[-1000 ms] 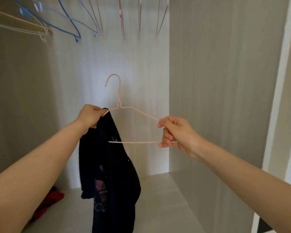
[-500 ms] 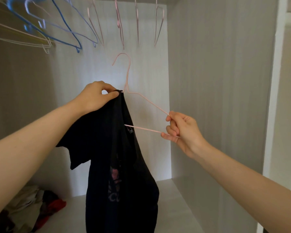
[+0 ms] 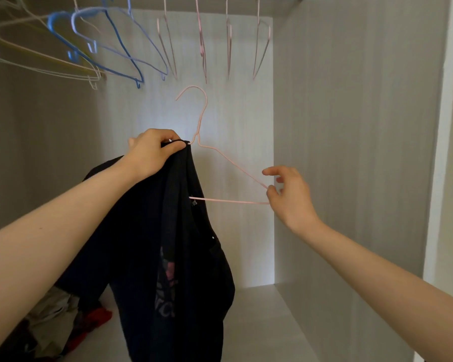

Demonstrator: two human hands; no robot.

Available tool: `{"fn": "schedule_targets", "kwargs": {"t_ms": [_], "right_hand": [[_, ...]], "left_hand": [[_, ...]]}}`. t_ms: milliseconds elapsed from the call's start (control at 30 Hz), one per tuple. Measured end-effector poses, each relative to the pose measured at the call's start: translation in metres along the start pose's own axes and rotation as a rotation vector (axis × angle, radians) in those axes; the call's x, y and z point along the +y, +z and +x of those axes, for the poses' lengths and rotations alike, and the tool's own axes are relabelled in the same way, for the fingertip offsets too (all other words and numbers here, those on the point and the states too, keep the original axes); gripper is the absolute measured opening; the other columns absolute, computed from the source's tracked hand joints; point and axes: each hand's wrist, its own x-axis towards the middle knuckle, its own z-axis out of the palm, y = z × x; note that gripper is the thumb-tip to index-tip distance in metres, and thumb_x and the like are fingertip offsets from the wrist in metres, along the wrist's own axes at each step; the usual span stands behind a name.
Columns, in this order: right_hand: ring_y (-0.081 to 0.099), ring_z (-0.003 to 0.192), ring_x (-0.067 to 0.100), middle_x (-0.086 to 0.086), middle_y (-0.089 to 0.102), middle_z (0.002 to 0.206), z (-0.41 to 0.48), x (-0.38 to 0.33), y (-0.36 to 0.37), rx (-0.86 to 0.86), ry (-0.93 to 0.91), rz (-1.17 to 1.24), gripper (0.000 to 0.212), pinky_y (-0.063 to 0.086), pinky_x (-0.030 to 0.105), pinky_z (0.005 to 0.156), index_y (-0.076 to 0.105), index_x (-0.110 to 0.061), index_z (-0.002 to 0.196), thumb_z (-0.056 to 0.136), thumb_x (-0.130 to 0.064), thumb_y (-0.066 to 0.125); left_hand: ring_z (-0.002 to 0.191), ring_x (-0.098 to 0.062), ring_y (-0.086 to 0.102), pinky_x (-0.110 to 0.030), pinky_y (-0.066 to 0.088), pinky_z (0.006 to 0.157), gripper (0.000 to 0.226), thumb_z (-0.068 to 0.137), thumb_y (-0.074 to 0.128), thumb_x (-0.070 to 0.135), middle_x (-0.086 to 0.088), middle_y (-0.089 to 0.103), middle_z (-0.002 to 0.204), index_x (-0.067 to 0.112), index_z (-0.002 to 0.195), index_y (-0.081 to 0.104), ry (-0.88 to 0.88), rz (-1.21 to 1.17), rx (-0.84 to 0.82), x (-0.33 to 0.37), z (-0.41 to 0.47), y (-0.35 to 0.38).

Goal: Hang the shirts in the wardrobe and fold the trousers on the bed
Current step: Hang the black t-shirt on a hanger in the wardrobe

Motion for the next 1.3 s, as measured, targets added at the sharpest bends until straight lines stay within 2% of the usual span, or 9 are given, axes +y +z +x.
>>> {"fn": "schedule_targets", "kwargs": {"t_ms": [133,233,333,433,567,800,1100,1200,1300], "right_hand": [[0.059,0.093,0.009,-0.004,0.064,0.102,-0.019,-0.024,0.023,-0.159,-0.119,0.085,0.032,0.043,0.014,0.080,0.066,-0.013,0.105,0.085,0.005,0.049],[0.059,0.106,0.013,0.002,0.065,0.114,-0.032,-0.035,0.043,-0.390,-0.127,0.119,0.033,0.043,0.016,0.090,0.061,-0.009,0.119,0.089,0.001,0.053],[0.048,0.128,0.017,0.003,0.054,0.137,-0.043,-0.031,0.058,-0.621,-0.129,-0.012,0.051,0.036,0.025,0.107,0.041,-0.012,0.142,0.093,-0.015,0.056],[0.035,0.133,0.027,0.001,0.049,0.141,-0.051,-0.012,0.065,-0.749,-0.192,-0.367,0.064,0.031,0.041,0.107,0.027,-0.021,0.149,0.093,-0.031,0.056],[0.033,0.124,0.028,-0.006,0.046,0.136,-0.050,0.011,0.063,-0.736,-0.232,-0.538,0.058,0.028,0.042,0.095,0.032,-0.030,0.145,0.093,-0.041,0.052],[0.037,0.107,0.021,-0.011,0.038,0.104,-0.021,0.026,0.034,-0.575,-0.244,-0.497,0.037,0.031,0.036,0.092,0.042,-0.033,0.130,0.095,-0.036,0.052],[0.030,0.118,0.017,-0.014,0.040,0.130,0.000,0.032,0.004,-0.595,-0.409,-0.562,0.029,0.025,0.029,0.092,0.052,-0.029,0.122,0.096,-0.040,0.051],[0.044,0.107,0.018,-0.013,0.047,0.120,0.014,0.028,-0.008,-0.585,-0.365,-0.474,0.016,0.039,0.032,0.094,0.055,-0.029,0.110,0.097,-0.037,0.050],[0.060,0.092,0.022,-0.005,0.053,0.112,0.023,0.012,-0.010,-0.555,-0.171,-0.065,0.010,0.052,0.032,0.085,0.058,-0.019,0.104,0.099,-0.023,0.050]], "left_hand": [[0.096,-0.020,0.060,-0.048,0.039,0.101,0.019,0.098,0.054,0.037,0.006,0.069,0.091,0.026,0.093,0.070,0.003,-0.012,-0.014,0.005,-0.002,0.003],[0.078,-0.013,0.059,-0.033,0.047,0.077,0.018,0.097,0.058,0.030,0.006,0.066,0.079,0.021,0.087,0.069,0.031,-0.126,-0.023,0.011,-0.002,0.004],[0.070,-0.013,0.052,-0.025,0.042,0.068,0.020,0.096,0.059,0.028,-0.001,0.063,0.076,0.016,0.084,0.069,0.006,-0.194,0.016,0.013,-0.002,0.003],[0.069,-0.013,0.050,-0.025,0.041,0.069,0.020,0.096,0.060,0.028,-0.005,0.061,0.077,0.018,0.081,0.069,-0.060,-0.291,0.053,0.007,-0.003,-0.005],[0.070,-0.011,0.056,-0.018,0.045,0.067,0.019,0.095,0.061,0.028,-0.011,0.066,0.084,0.014,0.085,0.071,-0.114,-0.349,0.084,-0.001,-0.006,-0.018],[0.056,0.000,0.060,-0.020,0.045,0.060,0.026,0.093,0.065,0.036,0.010,0.066,0.062,0.015,0.080,0.073,-0.210,-0.375,0.038,-0.023,-0.013,-0.030],[0.069,-0.014,0.065,-0.029,0.051,0.070,0.025,0.091,0.066,0.039,0.000,0.072,0.074,0.019,0.080,0.075,-0.184,-0.328,0.004,-0.033,-0.014,-0.037],[0.073,-0.013,0.065,-0.029,0.050,0.072,0.023,0.091,0.065,0.040,0.006,0.072,0.072,0.023,0.079,0.075,-0.156,-0.238,-0.009,-0.036,-0.014,-0.038],[0.070,-0.010,0.065,-0.028,0.049,0.071,0.023,0.091,0.065,0.039,0.005,0.072,0.073,0.023,0.077,0.075,-0.140,-0.244,-0.033,-0.031,-0.014,-0.039]]}}
